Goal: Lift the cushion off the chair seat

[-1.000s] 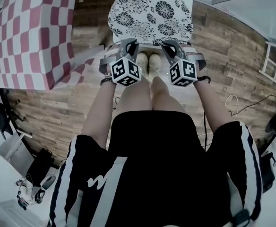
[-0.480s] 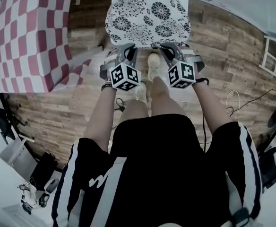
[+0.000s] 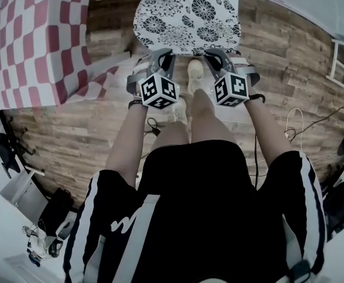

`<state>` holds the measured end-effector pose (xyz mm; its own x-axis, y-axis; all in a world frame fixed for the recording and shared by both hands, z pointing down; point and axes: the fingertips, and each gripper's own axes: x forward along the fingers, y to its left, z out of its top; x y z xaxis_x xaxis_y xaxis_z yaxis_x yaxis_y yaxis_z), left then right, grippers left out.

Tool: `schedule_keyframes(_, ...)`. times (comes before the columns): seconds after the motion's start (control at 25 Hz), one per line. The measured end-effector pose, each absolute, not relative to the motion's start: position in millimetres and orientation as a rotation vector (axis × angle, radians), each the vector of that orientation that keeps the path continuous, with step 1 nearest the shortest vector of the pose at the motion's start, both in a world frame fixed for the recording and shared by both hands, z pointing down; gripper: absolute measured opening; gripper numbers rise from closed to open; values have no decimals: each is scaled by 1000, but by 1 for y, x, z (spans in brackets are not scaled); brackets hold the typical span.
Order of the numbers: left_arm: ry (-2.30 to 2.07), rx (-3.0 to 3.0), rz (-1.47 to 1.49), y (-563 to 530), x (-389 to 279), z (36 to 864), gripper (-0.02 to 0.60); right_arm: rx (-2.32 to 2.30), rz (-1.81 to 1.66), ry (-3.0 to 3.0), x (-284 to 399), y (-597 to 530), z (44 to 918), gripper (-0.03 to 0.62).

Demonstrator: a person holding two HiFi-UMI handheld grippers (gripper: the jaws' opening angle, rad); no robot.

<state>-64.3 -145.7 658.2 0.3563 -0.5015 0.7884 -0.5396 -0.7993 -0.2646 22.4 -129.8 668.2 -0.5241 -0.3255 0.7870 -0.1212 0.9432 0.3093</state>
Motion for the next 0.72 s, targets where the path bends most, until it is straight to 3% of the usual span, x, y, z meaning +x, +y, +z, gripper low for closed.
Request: schedule_keyframes(0.72, -987, 2604, 1477, -109, -66, 648, 20, 373, -279, -2109, 20, -90, 660, 9)
